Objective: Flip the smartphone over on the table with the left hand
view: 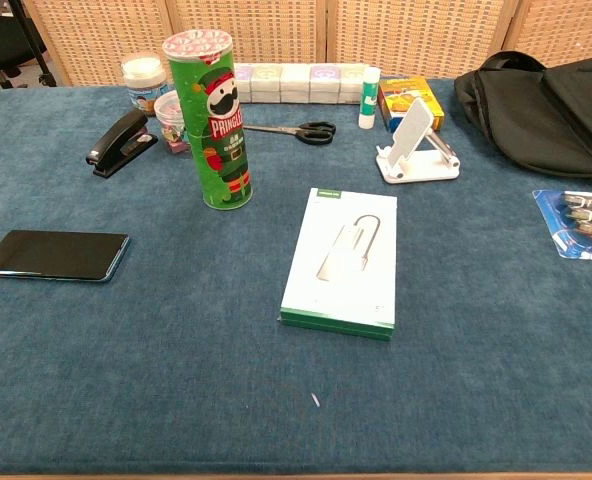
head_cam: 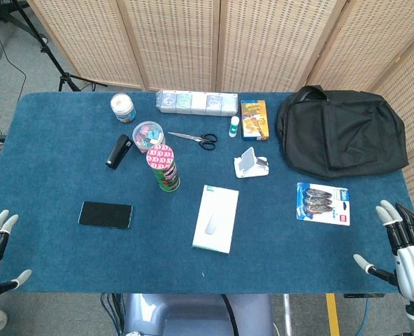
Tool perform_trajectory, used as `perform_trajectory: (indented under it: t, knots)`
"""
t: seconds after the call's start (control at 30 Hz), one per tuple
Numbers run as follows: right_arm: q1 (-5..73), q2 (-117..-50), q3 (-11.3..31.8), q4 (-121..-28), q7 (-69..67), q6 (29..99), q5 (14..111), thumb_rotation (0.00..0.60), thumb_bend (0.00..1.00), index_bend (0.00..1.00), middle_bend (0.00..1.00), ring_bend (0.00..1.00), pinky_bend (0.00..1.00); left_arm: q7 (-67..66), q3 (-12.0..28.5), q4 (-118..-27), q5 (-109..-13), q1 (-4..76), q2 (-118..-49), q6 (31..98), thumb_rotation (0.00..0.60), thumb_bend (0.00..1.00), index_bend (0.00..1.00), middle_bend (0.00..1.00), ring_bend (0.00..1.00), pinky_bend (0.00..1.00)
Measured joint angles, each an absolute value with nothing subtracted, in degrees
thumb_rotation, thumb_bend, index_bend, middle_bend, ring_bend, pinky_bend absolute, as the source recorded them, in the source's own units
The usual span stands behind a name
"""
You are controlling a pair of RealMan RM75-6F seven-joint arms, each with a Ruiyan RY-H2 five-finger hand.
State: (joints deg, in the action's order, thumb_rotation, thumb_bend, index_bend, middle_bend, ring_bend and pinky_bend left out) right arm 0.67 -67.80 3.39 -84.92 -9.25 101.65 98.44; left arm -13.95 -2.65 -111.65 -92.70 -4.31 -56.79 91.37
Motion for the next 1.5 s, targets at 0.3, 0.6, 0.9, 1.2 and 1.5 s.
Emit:
perform_trajectory:
  t: [0.3,0.6,0.9,1.2,1.5]
  knots:
    - [0.6,-67.4,3.4,-85.4,-9.7,101.8,98.4,0.600,0.00,0.00,0.00,0.00,0.09,-13.8,-2.5,-110.9,-91.9,-3.0,-56.7,88.9,0.600,0.02,0.00,0.00,0.00,0.01]
    - [0.3,-66.5,4.0,-86.3,-10.8,101.5,96.3,0.600,0.00,0.00,0.00,0.00,0.09,-12.2,0.9,-106.1,-85.4,4.1,-59.7,77.3,0.600,0.29,0.00,0.00,0.00,0.01]
    - [0.5,-66.1,4.3,-86.6,-12.1,100.4,95.2,0.600,0.00,0.00,0.00,0.00,0.09,-19.1,4.3,-102.1,-74.1,11.7,-65.7,67.2,0.600,0.37,0.00,0.00,0.00,0.01]
    - [0.6,-65.7,4.5,-86.7,-13.4,99.6,94.3,0.600,0.00,0.00,0.00,0.00,0.09,-23.1,5.9,-94.9,-68.3,16.6,-74.9,63.1,0.600,0.39,0.00,0.00,0.00,0.01]
    - [0.7,-65.5,4.8,-86.5,-14.3,99.2,93.7,0.600,0.00,0.00,0.00,0.00,0.09,-26.4,6.0,-90.4,-64.9,19.2,-81.7,62.1,0.600,0.40,0.00,0.00,0.00,0.01]
